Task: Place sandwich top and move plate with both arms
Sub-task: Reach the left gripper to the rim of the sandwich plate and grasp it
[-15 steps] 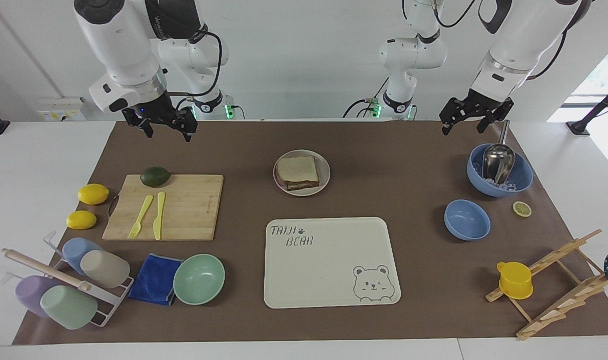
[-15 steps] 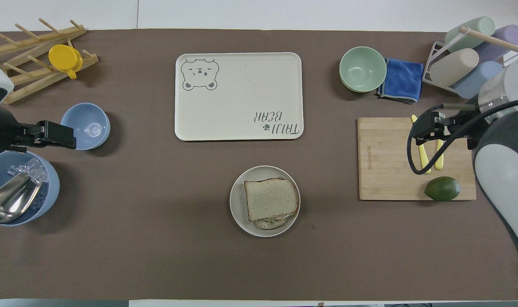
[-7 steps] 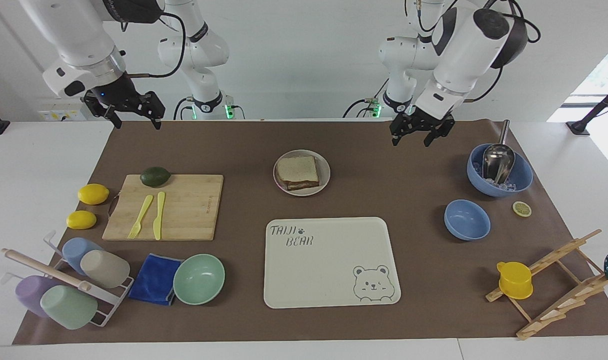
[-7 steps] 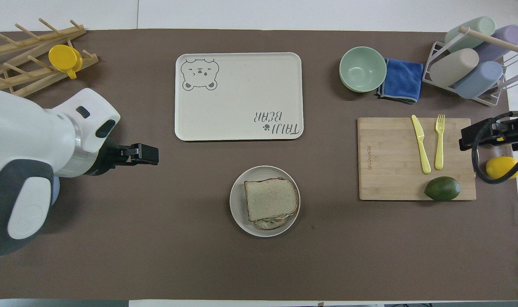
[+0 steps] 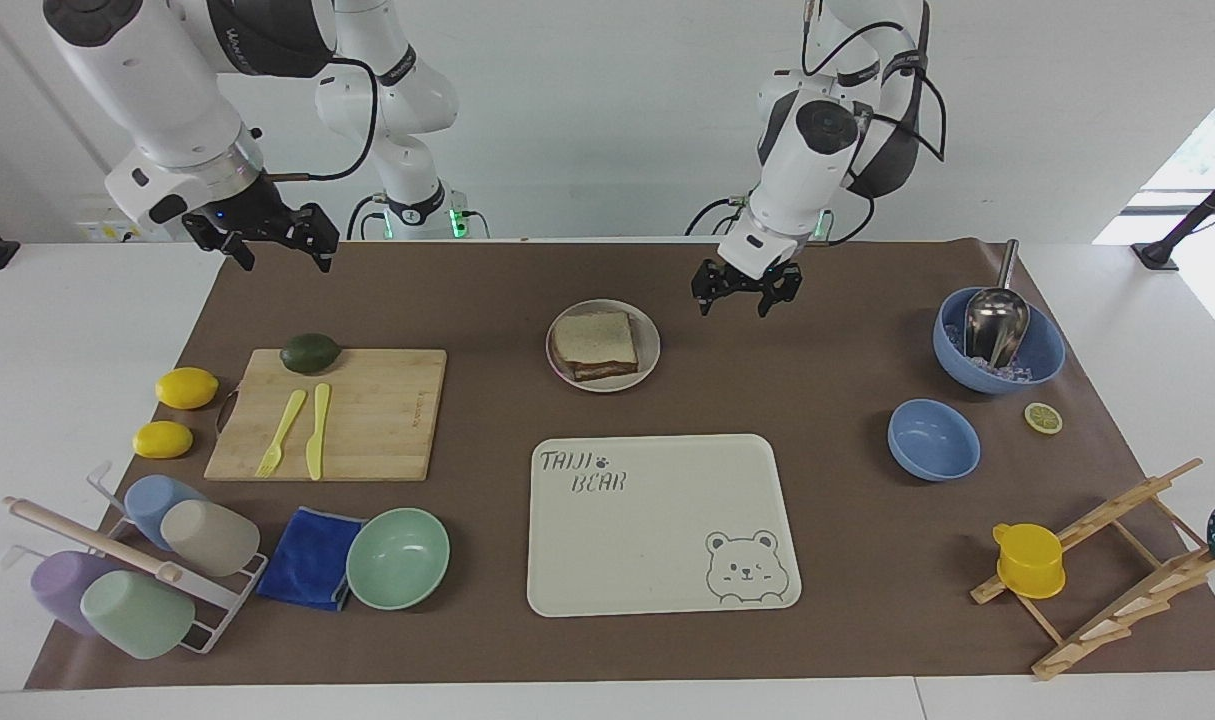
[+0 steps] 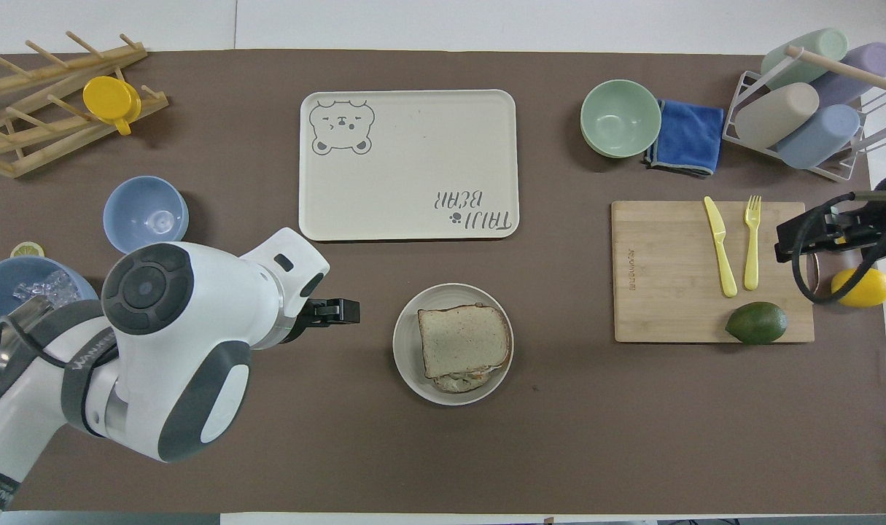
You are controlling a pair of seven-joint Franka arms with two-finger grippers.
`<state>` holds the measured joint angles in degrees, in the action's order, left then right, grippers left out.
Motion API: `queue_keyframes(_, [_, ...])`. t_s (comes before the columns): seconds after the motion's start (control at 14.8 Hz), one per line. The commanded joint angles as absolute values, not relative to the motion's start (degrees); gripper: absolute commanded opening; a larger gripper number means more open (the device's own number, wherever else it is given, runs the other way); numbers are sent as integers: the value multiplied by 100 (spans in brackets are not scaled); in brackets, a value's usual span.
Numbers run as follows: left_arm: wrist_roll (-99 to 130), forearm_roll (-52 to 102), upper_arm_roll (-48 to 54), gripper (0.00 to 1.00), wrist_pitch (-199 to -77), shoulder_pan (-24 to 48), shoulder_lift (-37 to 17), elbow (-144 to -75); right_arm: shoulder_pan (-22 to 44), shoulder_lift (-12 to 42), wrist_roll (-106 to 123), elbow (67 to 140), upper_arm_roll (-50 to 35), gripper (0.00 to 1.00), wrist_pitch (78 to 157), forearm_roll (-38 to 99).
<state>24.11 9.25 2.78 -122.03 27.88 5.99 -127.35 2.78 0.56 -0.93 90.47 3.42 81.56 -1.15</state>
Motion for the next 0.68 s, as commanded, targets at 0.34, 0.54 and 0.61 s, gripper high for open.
queue_keyframes(0.34, [4173, 1099, 193, 90, -14089, 3849, 168, -13737, -211, -35, 360, 9185, 220, 100, 8209, -53])
queue_keyframes(0.54, [4236, 1169, 193, 81, -14273, 3964, 44, -13746, -211, -35, 369, 9176, 220, 100, 8209, 0])
queue_keyframes(0.61, [4236, 1178, 193, 77, -14273, 3964, 44, -13746, -211, -26, 378, 9167, 220, 100, 8209, 9])
